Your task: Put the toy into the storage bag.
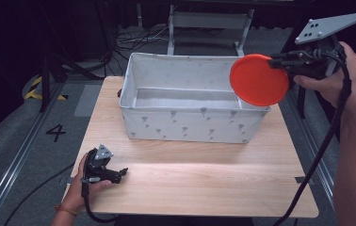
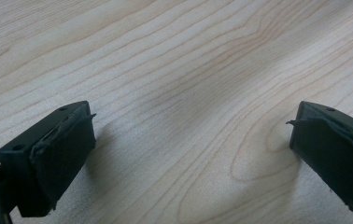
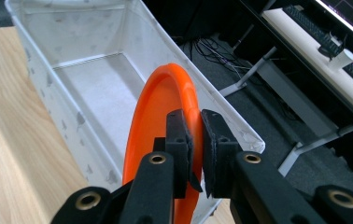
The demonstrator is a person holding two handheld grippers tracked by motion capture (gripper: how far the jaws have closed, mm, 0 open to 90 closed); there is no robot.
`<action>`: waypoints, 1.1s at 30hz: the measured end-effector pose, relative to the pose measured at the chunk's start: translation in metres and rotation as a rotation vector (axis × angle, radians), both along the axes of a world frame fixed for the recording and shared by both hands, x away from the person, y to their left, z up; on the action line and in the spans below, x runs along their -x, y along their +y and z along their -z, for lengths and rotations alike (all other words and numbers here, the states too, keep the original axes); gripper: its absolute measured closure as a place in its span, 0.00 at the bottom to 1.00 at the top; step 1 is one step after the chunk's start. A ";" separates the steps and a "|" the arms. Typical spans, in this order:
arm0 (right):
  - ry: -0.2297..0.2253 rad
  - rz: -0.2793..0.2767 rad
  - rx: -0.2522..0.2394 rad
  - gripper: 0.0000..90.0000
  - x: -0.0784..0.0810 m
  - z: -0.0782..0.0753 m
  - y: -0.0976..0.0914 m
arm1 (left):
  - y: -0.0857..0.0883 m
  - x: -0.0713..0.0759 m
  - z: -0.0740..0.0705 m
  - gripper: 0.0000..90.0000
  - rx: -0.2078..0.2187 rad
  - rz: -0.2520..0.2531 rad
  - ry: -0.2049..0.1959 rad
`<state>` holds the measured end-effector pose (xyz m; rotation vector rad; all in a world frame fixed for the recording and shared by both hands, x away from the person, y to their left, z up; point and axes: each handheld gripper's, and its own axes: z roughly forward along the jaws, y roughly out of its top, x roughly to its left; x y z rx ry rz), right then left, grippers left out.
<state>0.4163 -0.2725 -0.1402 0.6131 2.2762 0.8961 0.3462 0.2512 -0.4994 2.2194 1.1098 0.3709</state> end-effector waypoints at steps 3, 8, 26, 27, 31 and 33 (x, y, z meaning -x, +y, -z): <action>0.010 0.012 -0.004 0.91 -0.014 0.006 0.002 | 0.000 0.000 0.000 0.01 0.001 0.000 -0.002; 0.034 0.030 -0.014 0.91 -0.033 0.019 0.004 | 0.000 0.000 0.000 0.01 0.002 -0.005 -0.002; 0.141 0.044 -0.024 0.91 -0.095 0.091 0.032 | 0.000 -0.001 0.000 0.00 -0.002 0.003 -0.009; 0.155 0.038 -0.018 0.91 -0.097 0.097 0.036 | 0.001 -0.001 0.000 0.00 -0.004 0.005 -0.009; 0.196 0.023 0.009 0.91 -0.103 0.113 0.046 | 0.001 -0.002 0.000 0.00 -0.003 0.014 -0.006; 0.216 0.027 0.016 0.91 -0.105 0.121 0.051 | 0.001 -0.002 0.000 0.00 -0.004 0.017 -0.006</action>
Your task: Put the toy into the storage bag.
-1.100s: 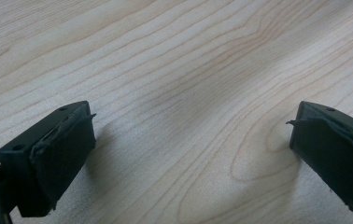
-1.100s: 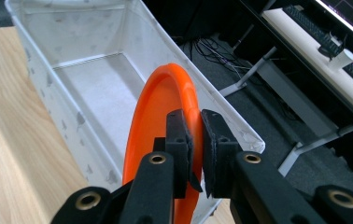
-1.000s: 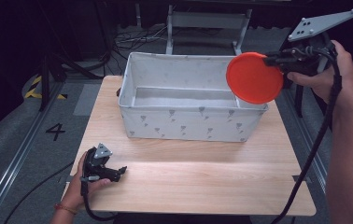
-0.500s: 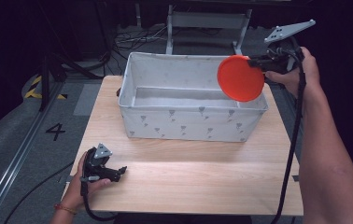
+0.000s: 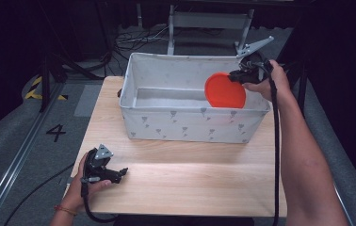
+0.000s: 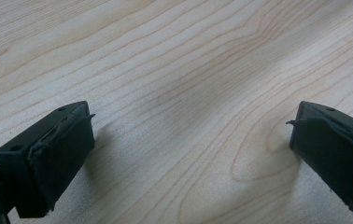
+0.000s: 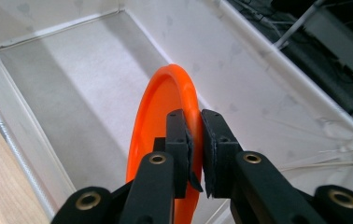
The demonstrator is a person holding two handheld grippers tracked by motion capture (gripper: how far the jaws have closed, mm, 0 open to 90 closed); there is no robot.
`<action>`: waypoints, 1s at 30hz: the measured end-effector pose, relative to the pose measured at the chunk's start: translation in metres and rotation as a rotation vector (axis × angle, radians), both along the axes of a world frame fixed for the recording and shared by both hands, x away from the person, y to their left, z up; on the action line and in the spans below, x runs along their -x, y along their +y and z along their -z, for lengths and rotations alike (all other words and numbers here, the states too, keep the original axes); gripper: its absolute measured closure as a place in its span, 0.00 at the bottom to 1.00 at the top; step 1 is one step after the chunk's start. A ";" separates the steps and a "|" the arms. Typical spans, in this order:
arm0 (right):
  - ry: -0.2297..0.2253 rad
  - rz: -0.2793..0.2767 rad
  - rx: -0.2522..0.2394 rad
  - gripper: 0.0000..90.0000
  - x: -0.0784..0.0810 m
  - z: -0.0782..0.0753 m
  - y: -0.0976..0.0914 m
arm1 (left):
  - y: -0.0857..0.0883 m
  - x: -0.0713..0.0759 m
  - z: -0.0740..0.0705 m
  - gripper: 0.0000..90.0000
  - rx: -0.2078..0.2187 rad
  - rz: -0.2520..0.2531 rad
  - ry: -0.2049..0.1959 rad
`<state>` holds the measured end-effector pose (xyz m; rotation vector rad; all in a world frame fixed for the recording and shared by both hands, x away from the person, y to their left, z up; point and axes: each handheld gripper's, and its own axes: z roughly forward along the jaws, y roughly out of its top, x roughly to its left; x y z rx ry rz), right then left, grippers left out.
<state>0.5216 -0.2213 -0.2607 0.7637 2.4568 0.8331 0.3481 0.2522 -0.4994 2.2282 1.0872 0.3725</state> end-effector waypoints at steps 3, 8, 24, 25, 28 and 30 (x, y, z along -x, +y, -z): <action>0.023 -0.007 0.011 0.91 -0.001 0.007 0.004 | 0.000 0.000 0.000 0.00 0.000 0.003 0.000; 0.090 -0.018 0.049 0.91 -0.002 0.025 0.014 | 0.000 -0.001 0.000 0.00 0.004 0.003 0.002; 0.209 -0.007 0.148 0.91 -0.004 0.048 0.016 | 0.000 -0.002 0.000 0.00 0.005 0.010 0.000; 0.209 -0.007 0.148 0.91 -0.004 0.048 0.016 | 0.000 -0.002 0.000 0.00 0.006 0.009 0.000; 0.235 -0.009 0.155 0.91 -0.005 0.048 0.010 | 0.000 -0.002 0.000 0.00 0.005 0.009 -0.001; 0.245 -0.008 0.161 0.91 -0.005 0.048 0.007 | 0.000 -0.002 0.000 0.00 0.005 0.008 -0.001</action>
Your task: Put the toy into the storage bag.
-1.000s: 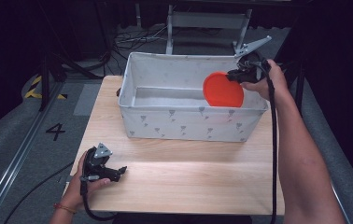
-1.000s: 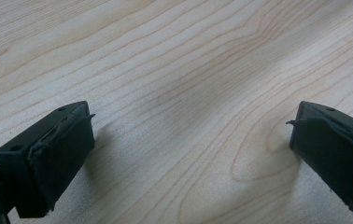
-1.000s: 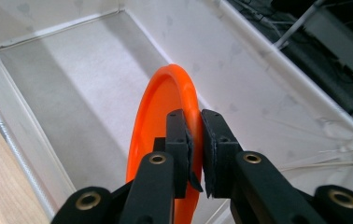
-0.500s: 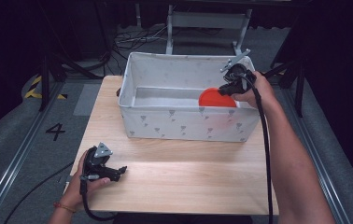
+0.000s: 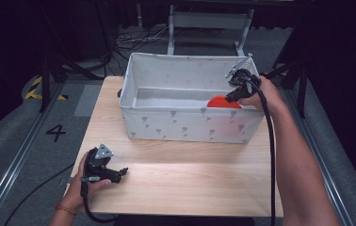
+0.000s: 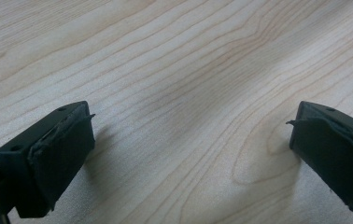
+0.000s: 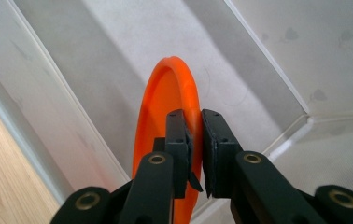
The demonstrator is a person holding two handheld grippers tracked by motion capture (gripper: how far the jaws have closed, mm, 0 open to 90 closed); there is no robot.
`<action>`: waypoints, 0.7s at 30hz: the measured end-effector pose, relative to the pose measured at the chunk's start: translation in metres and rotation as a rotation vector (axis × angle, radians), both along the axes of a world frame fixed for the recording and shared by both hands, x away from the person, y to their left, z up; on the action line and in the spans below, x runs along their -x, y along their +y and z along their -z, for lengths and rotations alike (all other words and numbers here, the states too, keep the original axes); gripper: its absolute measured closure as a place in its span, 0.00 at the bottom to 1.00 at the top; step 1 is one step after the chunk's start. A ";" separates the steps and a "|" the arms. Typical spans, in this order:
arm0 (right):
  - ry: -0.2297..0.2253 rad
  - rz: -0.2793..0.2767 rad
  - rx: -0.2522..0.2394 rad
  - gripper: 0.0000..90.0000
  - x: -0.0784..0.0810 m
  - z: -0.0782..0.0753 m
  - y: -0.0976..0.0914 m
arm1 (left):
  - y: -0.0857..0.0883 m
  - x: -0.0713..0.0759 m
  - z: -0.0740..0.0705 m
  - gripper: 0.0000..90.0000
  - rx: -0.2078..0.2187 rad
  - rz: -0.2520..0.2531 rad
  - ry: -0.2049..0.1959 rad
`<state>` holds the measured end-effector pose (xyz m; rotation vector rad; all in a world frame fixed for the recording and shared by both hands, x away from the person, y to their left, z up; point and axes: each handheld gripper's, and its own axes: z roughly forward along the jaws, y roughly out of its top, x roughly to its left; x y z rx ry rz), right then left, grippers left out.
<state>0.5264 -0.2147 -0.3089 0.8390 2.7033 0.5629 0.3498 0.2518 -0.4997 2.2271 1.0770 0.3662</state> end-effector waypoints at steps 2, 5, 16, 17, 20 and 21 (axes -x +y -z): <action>0.003 0.003 0.008 0.91 0.000 0.000 -0.003 | -0.001 0.000 0.000 0.00 0.004 -0.007 0.008; 0.016 0.001 0.008 0.91 0.001 0.000 -0.006 | -0.001 0.000 0.000 0.00 0.004 -0.008 0.007; 0.005 -0.022 0.022 0.91 0.007 -0.006 -0.013 | -0.001 0.000 0.000 0.00 0.004 -0.007 0.007; 0.005 -0.022 0.022 0.91 0.007 -0.006 -0.013 | -0.001 0.000 0.000 0.00 0.004 -0.007 0.007; -0.001 -0.063 0.029 0.91 0.011 -0.010 -0.018 | -0.001 0.001 0.000 0.00 0.005 -0.009 0.008; 0.000 -0.079 0.032 0.91 0.012 -0.012 -0.019 | -0.001 0.001 0.000 0.00 0.006 -0.009 0.008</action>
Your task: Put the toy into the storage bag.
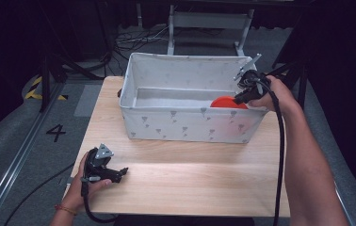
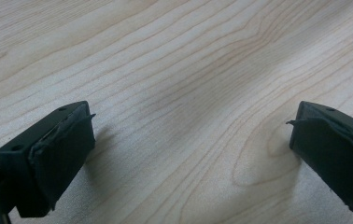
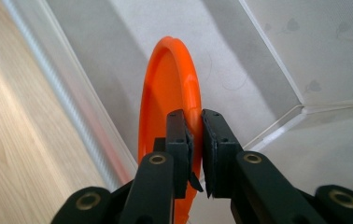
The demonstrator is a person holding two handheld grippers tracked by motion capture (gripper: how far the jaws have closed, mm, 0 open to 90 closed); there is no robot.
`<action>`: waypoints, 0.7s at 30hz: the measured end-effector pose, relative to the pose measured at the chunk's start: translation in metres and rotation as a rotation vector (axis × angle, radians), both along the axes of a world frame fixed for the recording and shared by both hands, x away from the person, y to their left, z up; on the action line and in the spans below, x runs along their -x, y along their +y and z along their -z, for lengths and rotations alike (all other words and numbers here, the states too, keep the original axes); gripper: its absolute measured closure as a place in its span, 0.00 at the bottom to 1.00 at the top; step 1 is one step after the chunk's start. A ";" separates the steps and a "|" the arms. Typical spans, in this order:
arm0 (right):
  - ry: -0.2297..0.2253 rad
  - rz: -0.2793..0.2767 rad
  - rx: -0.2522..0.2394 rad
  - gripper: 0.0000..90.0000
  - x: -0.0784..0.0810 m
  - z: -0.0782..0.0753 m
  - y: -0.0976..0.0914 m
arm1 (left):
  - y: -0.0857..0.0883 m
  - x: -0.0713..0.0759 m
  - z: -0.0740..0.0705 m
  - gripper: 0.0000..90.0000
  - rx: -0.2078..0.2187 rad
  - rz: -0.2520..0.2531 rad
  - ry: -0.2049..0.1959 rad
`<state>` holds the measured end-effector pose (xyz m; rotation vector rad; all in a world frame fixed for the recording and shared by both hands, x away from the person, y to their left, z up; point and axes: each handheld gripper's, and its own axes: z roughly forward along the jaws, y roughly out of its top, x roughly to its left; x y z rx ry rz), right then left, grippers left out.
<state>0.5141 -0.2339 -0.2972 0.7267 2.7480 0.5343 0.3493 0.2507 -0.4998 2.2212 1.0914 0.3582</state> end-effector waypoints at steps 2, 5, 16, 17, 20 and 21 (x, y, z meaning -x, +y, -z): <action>-0.011 -0.035 0.027 0.91 0.003 -0.003 0.000 | 0.000 0.000 0.000 0.00 0.000 0.000 0.000; -0.023 -0.112 0.087 0.91 0.007 -0.004 0.004 | 0.000 0.000 0.000 0.00 0.000 0.000 0.000; 0.025 -0.227 0.218 0.88 0.010 -0.002 0.014 | 0.000 0.000 0.000 0.01 -0.007 0.001 -0.011; 0.022 -0.220 0.210 0.86 0.011 -0.002 0.014 | 0.000 0.000 0.000 0.01 -0.007 0.001 -0.011; 0.001 -0.201 0.181 0.83 0.012 -0.005 0.010 | 0.000 0.000 0.000 0.01 -0.007 0.000 -0.011; -0.015 -0.192 0.171 0.80 0.013 -0.007 0.008 | 0.000 0.000 0.000 0.01 -0.007 0.001 -0.011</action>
